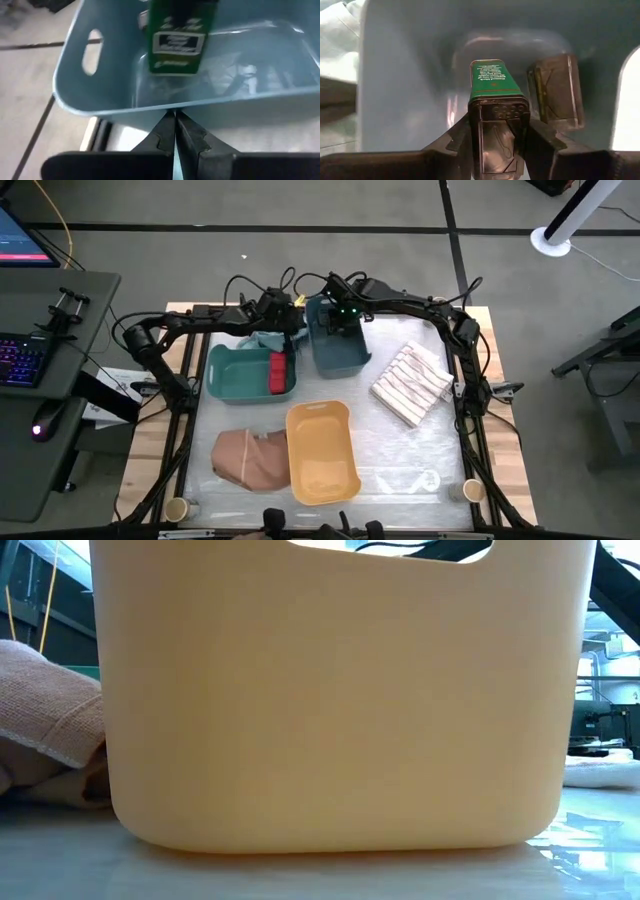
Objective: Sort spices by type
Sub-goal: Put the black seasoning can into the blue bin
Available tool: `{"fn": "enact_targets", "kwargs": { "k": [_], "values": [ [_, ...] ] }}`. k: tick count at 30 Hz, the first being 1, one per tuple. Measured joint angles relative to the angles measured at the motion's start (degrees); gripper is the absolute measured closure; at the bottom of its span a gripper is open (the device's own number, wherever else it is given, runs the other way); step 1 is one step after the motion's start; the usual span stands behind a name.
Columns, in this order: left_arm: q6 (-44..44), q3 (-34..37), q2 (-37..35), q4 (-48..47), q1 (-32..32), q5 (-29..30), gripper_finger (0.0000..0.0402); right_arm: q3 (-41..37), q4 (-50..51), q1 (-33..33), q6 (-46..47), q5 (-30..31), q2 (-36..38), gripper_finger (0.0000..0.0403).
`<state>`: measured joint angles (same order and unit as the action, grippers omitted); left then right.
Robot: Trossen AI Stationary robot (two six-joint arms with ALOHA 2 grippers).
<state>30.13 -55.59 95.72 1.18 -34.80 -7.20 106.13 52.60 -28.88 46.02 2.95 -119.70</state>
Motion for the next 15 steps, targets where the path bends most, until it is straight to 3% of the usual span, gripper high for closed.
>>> {"fn": "enact_targets", "kwargs": {
  "k": [8, 15],
  "values": [
    [0.1, 0.0, 0.0, 0.2, 2.4, -0.5, 0.0401, 0.0, 4.1, 0.1, -0.3, -1.7, 0.0, 0.0279],
    [0.2, 0.0, 0.0, 0.2, 2.4, 3.6, 0.0401, 0.0, 5.1, 1.3, -3.8, -2.2, 0.0, 0.0268]
  ]
}}
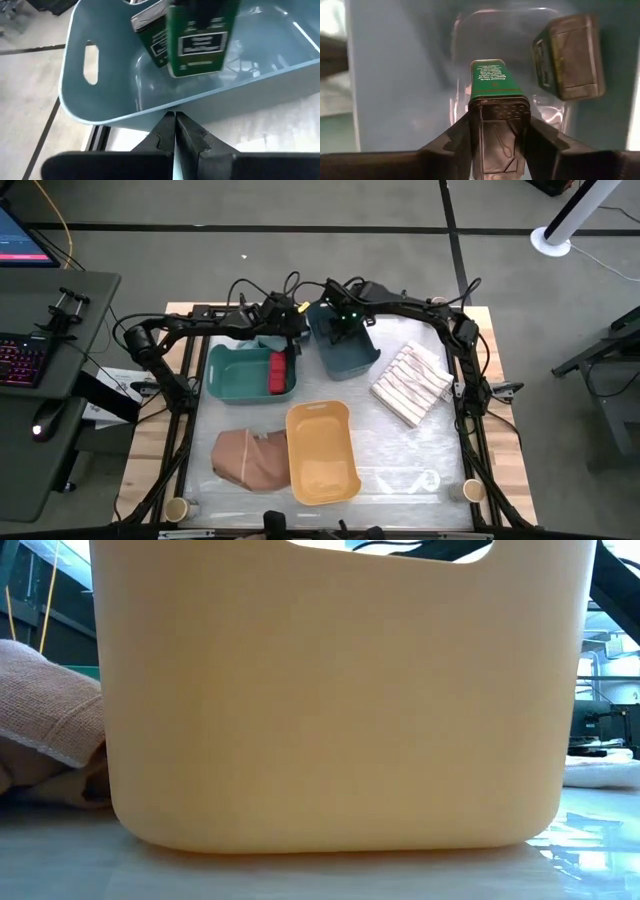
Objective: Sort spices by type
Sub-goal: Put the black seasoning can into the blue bin
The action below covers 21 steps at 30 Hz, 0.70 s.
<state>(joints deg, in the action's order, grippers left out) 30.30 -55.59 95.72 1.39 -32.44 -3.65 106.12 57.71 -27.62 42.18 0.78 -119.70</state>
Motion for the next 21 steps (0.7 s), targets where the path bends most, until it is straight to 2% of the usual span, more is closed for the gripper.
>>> {"fn": "enact_targets", "kwargs": {
  "k": [7, 13, 21],
  "values": [
    [0.0, 0.0, 0.0, 0.0, -0.2, 0.2, 0.0401, 0.0, -0.1, -0.1, -2.3, 0.3, 0.0, 0.0216],
    [-0.2, 0.0, 0.0, 0.0, -0.2, 0.2, 0.0401, 0.0, -0.8, -0.4, -2.8, 2.4, 0.0, 0.0211],
    [0.7, 0.0, -0.7, 0.3, -0.2, 2.0, 0.0401, 0.0, -2.1, -0.7, -5.6, 1.7, 1.4, 0.0209]
  ]
}}
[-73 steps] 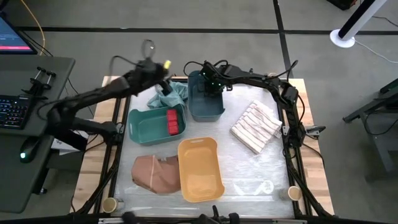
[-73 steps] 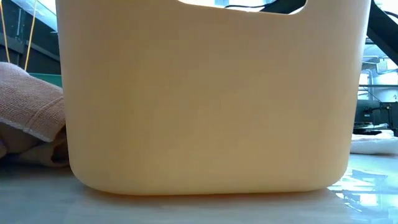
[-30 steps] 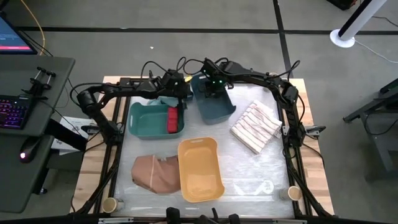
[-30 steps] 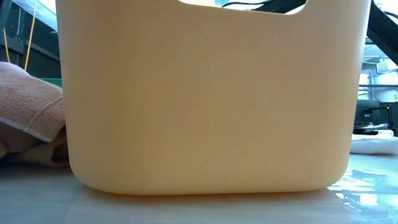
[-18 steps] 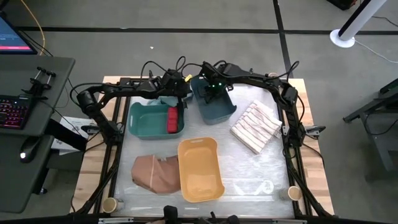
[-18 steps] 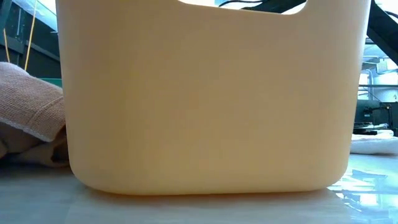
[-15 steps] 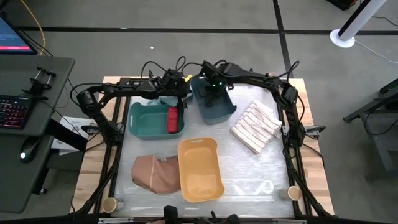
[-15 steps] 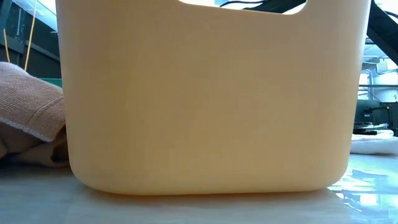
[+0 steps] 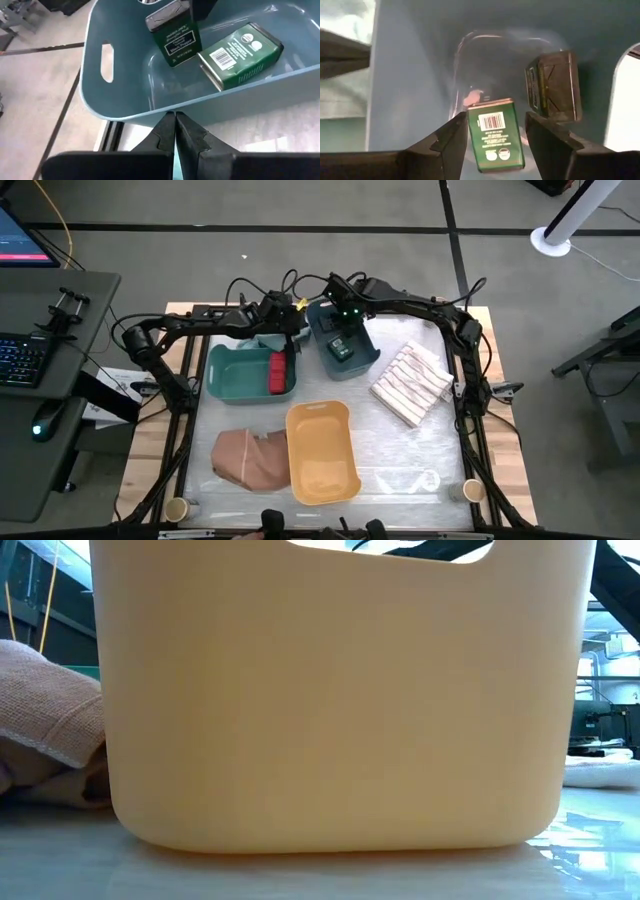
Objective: Sort spices by type
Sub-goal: Put the black seasoning can into the blue bin
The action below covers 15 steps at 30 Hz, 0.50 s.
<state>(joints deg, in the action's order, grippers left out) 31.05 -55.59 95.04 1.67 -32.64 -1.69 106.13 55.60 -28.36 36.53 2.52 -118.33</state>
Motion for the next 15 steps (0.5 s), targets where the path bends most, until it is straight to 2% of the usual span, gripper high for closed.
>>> {"fn": "enact_targets", "kwargs": {
  "k": [7, 15],
  "values": [
    [0.2, 0.0, -1.6, 0.0, -0.1, 1.0, 0.0401, 0.0, 1.2, 0.3, -2.1, -5.2, 0.3, 0.0209],
    [-1.4, 0.0, -2.9, -0.4, -1.7, 1.1, 0.0401, 0.0, 4.5, 2.7, -5.8, -5.6, 0.3, 0.0208]
  ]
}}
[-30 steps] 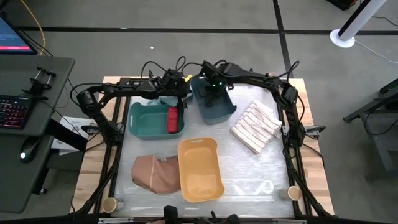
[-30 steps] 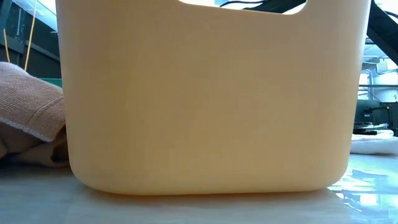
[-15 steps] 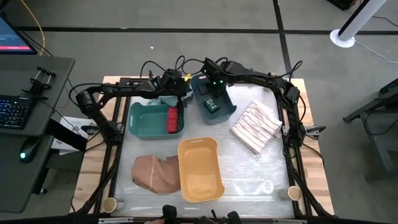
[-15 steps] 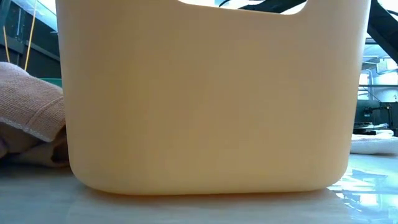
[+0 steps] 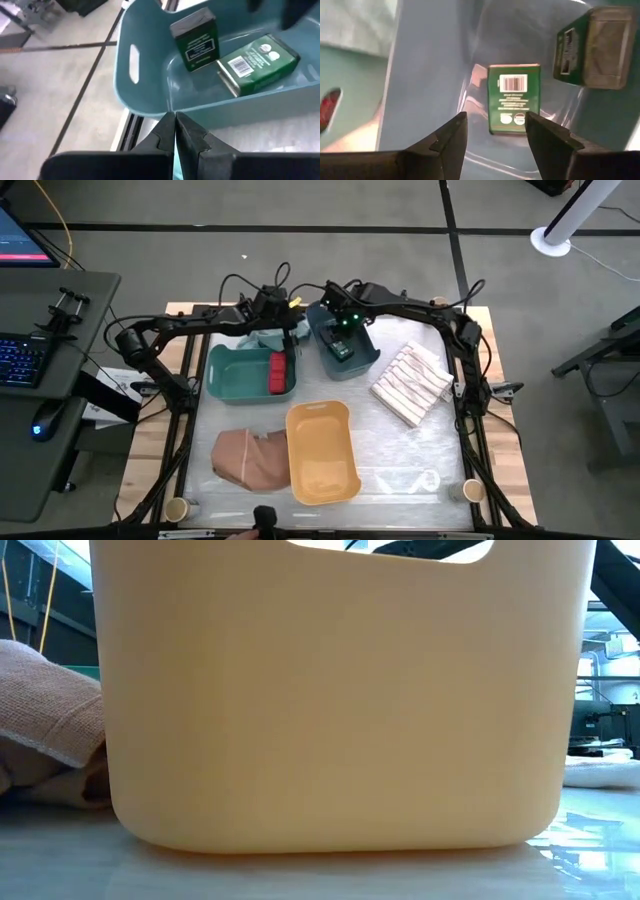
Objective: Sort spices by type
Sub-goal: Put the black seasoning can into the blue bin
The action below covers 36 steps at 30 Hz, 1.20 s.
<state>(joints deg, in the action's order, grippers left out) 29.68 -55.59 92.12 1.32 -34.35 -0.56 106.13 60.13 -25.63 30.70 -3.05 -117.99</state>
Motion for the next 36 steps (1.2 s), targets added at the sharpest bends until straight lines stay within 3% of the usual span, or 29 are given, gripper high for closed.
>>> {"fn": "enact_targets", "kwargs": {
  "k": [13, 24, 28, 33, 36],
  "values": [
    [-4.6, 0.0, 0.0, -0.2, -0.4, -0.3, 0.0401, 0.0, -0.4, 1.0, -5.8, 1.1, 0.0, 0.0197],
    [-4.6, 0.0, 0.0, -0.2, -0.4, -0.3, 0.0401, -0.2, 0.0, 1.0, -9.4, -0.8, -4.1, 0.0014],
    [-4.6, 0.0, 0.0, -0.2, -0.4, -0.3, 0.0401, -0.2, 1.5, 1.1, -8.4, -1.1, -4.1, 0.0011],
    [-4.6, 0.0, 0.0, -0.2, -0.4, -0.4, 0.0401, -0.2, 2.1, 1.0, -9.1, 4.3, -4.8, 0.0013],
    [-4.6, 0.0, 0.0, -0.2, -0.4, -0.3, 0.0401, -0.2, 2.5, 0.4, -7.4, 3.7, -6.4, 0.0013]
  ]
}}
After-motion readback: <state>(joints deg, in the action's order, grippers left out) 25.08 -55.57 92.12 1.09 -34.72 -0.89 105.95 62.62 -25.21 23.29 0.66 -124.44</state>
